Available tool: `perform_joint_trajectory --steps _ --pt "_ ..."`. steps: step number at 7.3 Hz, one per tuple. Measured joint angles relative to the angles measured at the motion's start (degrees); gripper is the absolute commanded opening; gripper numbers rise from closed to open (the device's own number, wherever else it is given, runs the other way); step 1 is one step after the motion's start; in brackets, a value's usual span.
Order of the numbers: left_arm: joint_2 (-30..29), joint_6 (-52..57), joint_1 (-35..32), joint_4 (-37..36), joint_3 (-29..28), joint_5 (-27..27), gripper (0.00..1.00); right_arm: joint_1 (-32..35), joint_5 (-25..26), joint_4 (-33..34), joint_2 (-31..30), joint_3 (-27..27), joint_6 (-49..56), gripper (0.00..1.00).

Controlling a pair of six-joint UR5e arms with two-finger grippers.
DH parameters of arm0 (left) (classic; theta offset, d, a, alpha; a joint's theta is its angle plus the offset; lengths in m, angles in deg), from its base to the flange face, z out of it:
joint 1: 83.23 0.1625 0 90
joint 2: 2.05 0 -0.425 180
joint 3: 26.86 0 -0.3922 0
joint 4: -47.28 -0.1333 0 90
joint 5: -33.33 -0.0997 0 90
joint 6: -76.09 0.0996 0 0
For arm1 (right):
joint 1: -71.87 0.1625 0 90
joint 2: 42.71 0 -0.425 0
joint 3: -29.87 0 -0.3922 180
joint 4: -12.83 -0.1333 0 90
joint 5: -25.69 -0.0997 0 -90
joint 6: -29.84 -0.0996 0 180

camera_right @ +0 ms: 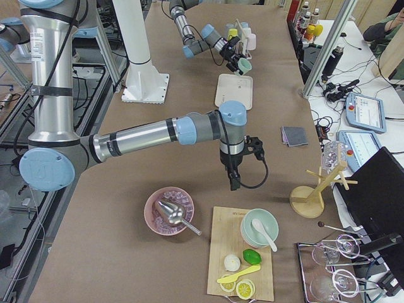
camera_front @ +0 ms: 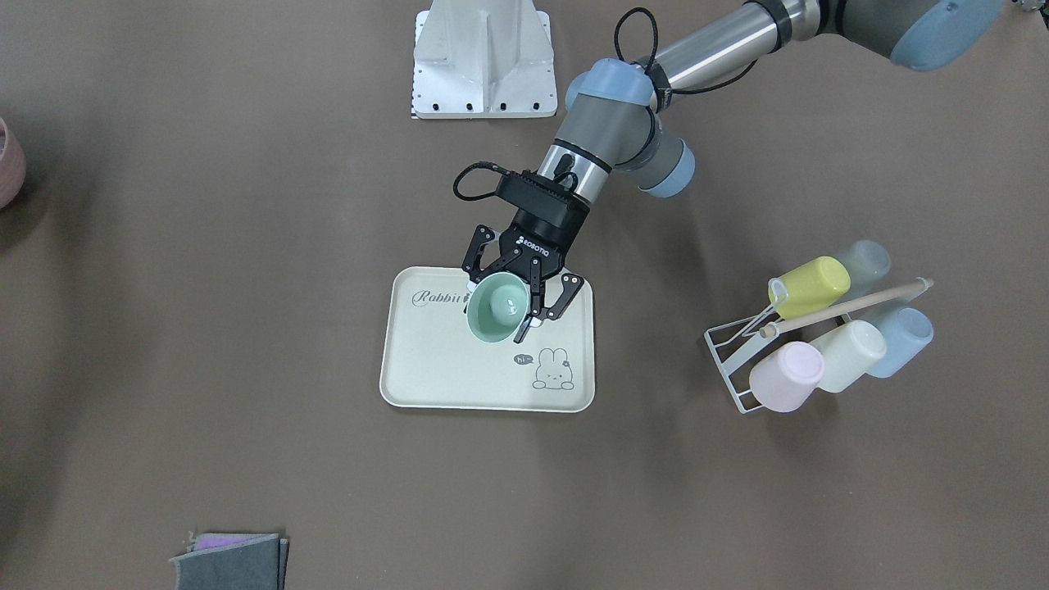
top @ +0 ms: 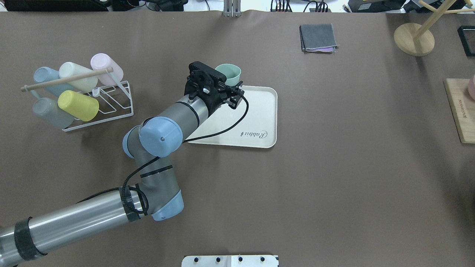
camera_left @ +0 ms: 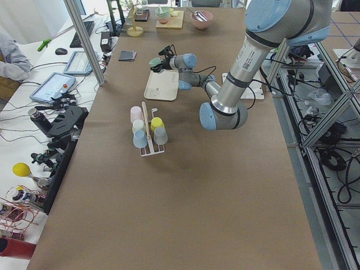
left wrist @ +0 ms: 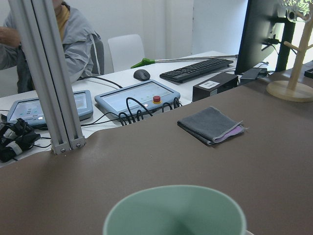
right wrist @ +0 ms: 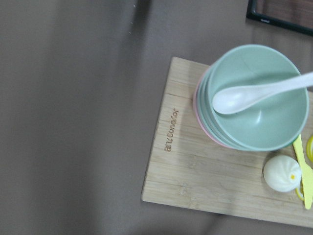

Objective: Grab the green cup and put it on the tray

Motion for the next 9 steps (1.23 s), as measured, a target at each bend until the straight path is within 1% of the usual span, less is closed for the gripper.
perform_joint_trajectory --steps 2,4,6,7,9 --pt "-1.4 -2.8 2.8 1.1 -4.2 -8.7 0.06 2.5 -3.0 -0.3 -1.1 -3.8 0.1 1.00" --pt "-1.6 -3.6 4.9 3.0 -7.4 -15.7 0.06 2.8 -2.7 -0.5 -1.0 -5.1 0.1 1.00" --pt "-1.8 -9.2 6.7 4.0 -10.5 -21.6 0.06 2.8 -2.4 -0.6 -1.0 -5.4 0.2 1.00" --pt "-2.4 -11.0 7.1 4.0 -12.3 -23.9 0.05 2.8 -2.4 -0.6 -1.0 -5.3 0.2 1.00" --pt "-5.5 -12.0 7.1 3.8 -16.1 -25.5 0.05 2.8 -2.4 -0.7 -0.8 -5.1 0.2 1.00"
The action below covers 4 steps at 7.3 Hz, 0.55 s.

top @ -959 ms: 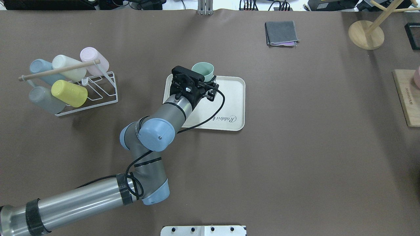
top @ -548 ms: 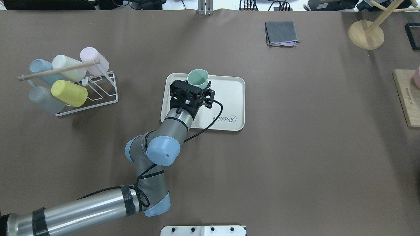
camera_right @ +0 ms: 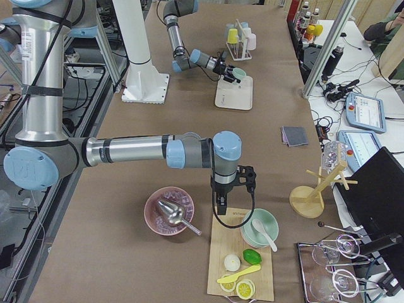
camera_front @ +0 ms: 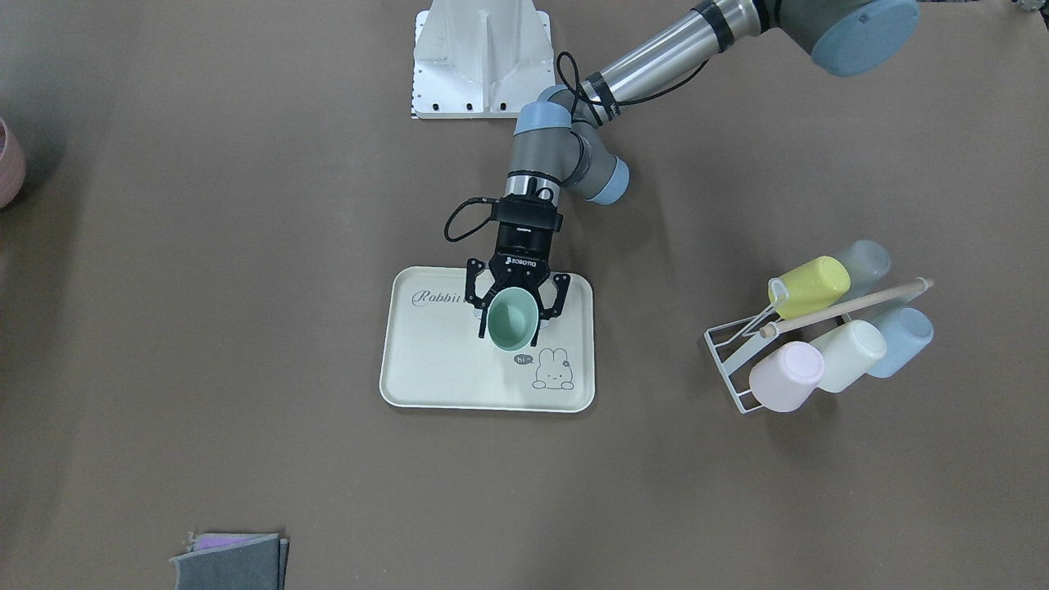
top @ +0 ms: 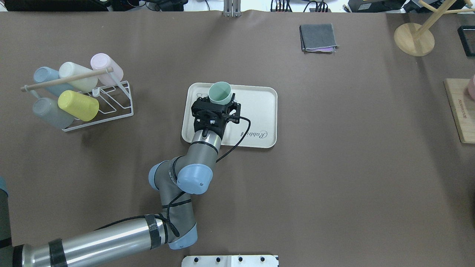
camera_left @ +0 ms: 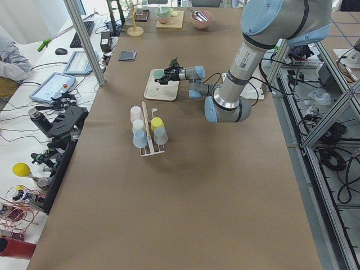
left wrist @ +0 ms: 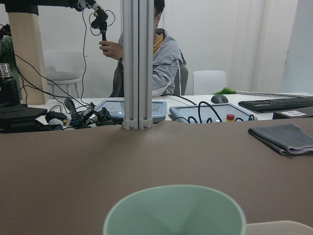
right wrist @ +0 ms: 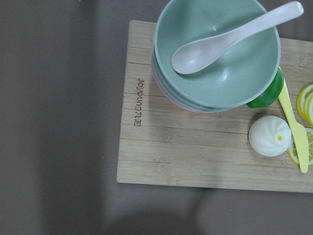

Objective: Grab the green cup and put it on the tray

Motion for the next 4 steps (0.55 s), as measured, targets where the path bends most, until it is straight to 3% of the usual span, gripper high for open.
perform_joint_trajectory --steps 4 --pt "-3.6 -0.9 -0.5 -0.5 -5.4 0.3 0.05 0.0 0.0 -3.8 -0.9 -0.5 0.0 1.00"
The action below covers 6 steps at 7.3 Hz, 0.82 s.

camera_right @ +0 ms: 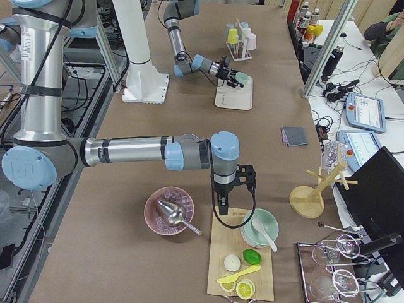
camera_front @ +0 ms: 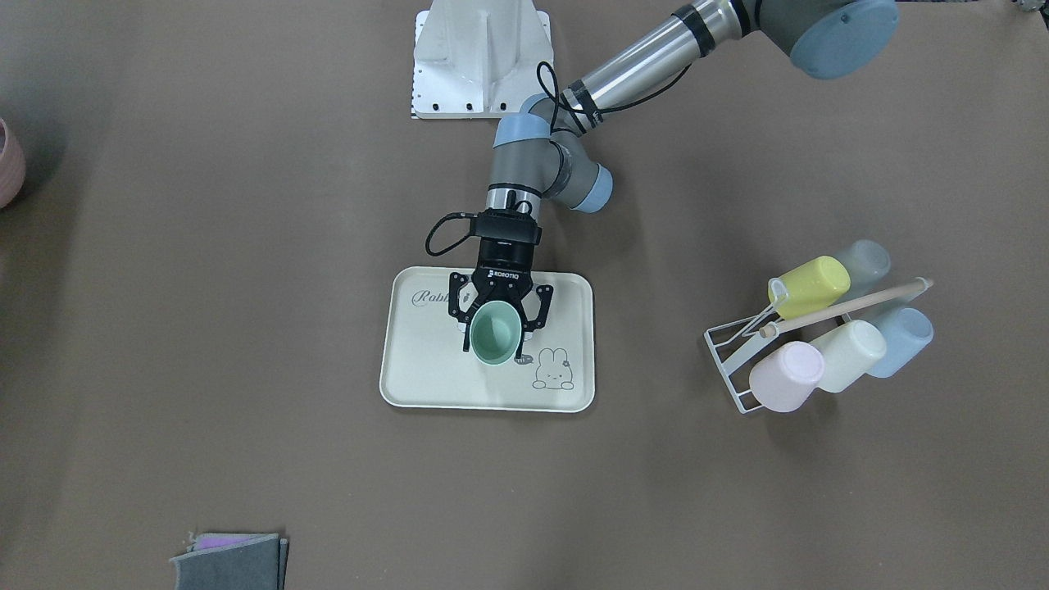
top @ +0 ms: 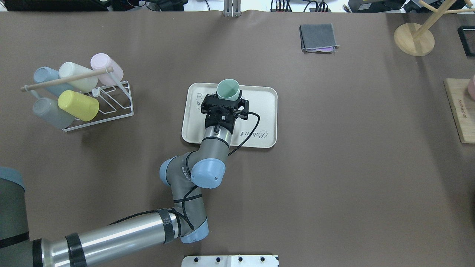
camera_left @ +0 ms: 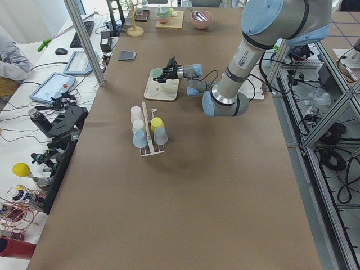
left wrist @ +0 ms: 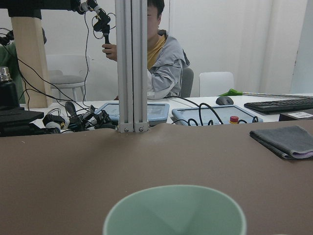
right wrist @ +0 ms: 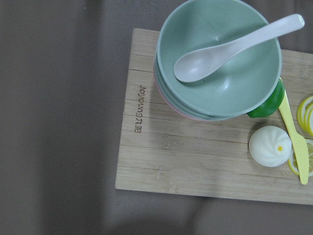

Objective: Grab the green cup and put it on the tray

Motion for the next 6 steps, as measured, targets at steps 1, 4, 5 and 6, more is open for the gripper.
perform_joint_trajectory --steps 1,4,5,6 --pt "-0.2 -0.1 -0.4 0.0 -1.1 0.6 0.05 0.0 0.0 -0.2 -0.1 -0.1 0.0 1.00" --pt "-1.4 -0.2 -1.7 -0.1 -3.1 1.8 0.12 0.0 -0.3 -0.5 0.0 -0.9 0.1 1.00" --pt "-1.5 -0.2 -1.8 -0.1 -3.4 1.8 0.13 0.0 -0.3 -0.8 0.0 -1.0 0.1 1.00" --pt "-1.6 -0.2 -1.8 -0.1 -3.5 1.8 0.19 0.0 -0.4 -1.0 0.0 -1.1 0.0 1.00"
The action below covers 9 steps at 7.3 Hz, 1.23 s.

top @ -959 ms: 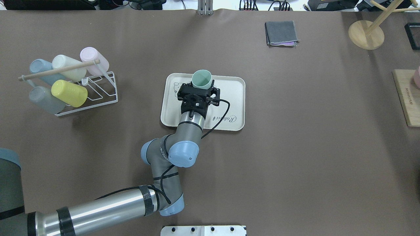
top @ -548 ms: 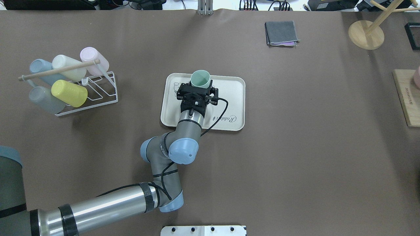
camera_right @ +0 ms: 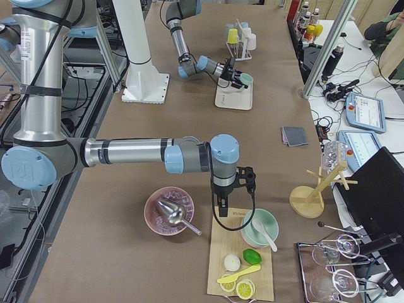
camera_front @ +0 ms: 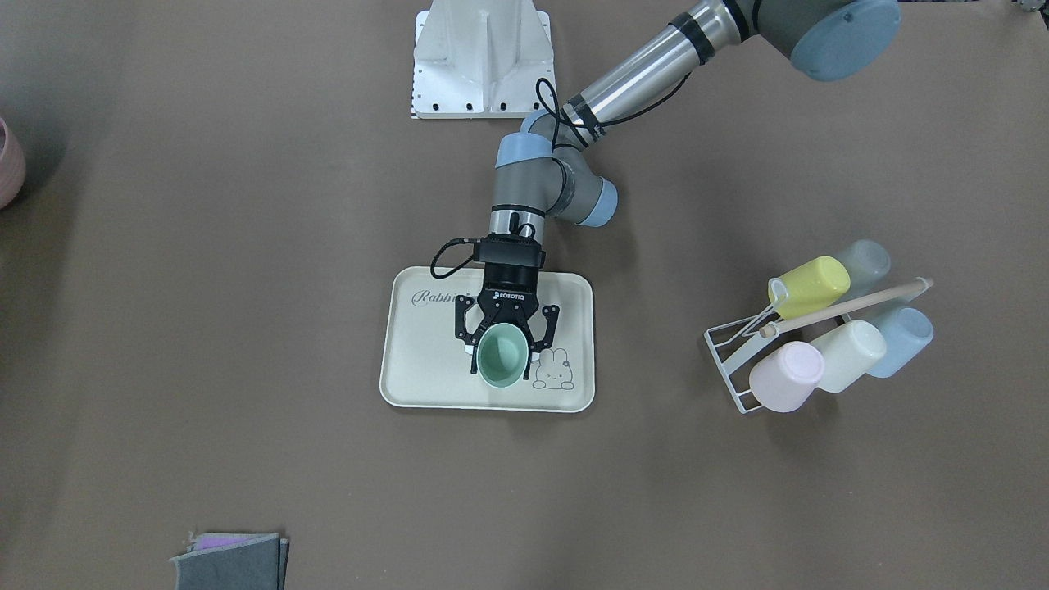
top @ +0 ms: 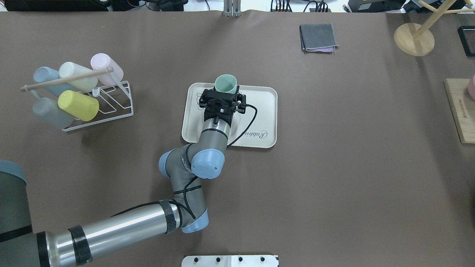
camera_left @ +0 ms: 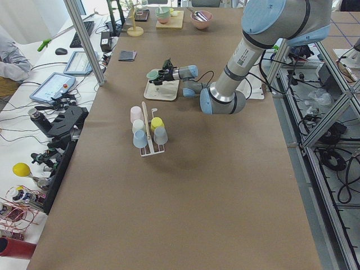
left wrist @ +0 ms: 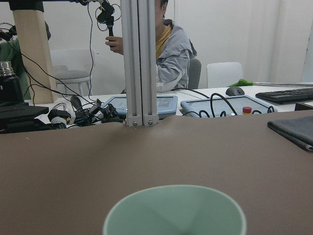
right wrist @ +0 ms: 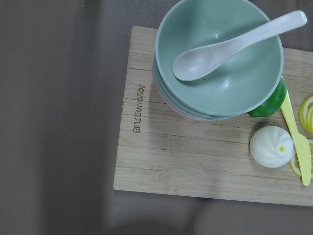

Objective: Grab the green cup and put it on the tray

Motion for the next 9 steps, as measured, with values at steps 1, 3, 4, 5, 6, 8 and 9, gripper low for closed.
perform_joint_trajectory --steps 1,3,4,5,6,8,9 --pt "0.0 0.0 0.0 0.0 -0.1 0.0 0.21 0.0 0.0 -0.1 0.0 -0.1 0.0 1.00" --pt "0.0 0.0 0.1 0.0 -0.3 0.0 0.37 0.0 0.0 -0.2 0.0 -0.1 0.0 1.00" --pt "0.0 0.0 0.2 0.0 -0.4 0.0 0.45 0.0 0.0 -0.2 0.0 -0.1 0.0 1.00" --pt "0.1 0.0 0.3 0.0 -0.4 0.0 0.56 0.0 0.0 -0.2 0.0 0.0 0.0 1.00" --pt "0.2 0.0 0.5 0.0 -0.4 0.0 0.60 0.0 0.0 -0.2 0.0 0.0 0.0 1.00" --pt "0.4 0.1 0.9 0.0 -0.4 0.0 1.00 0.0 0.0 -0.2 0.0 0.0 0.1 1.00" --pt "0.5 0.1 1.2 0.0 -0.3 0.0 0.99 0.0 0.0 -0.2 0.0 0.0 0.1 1.00"
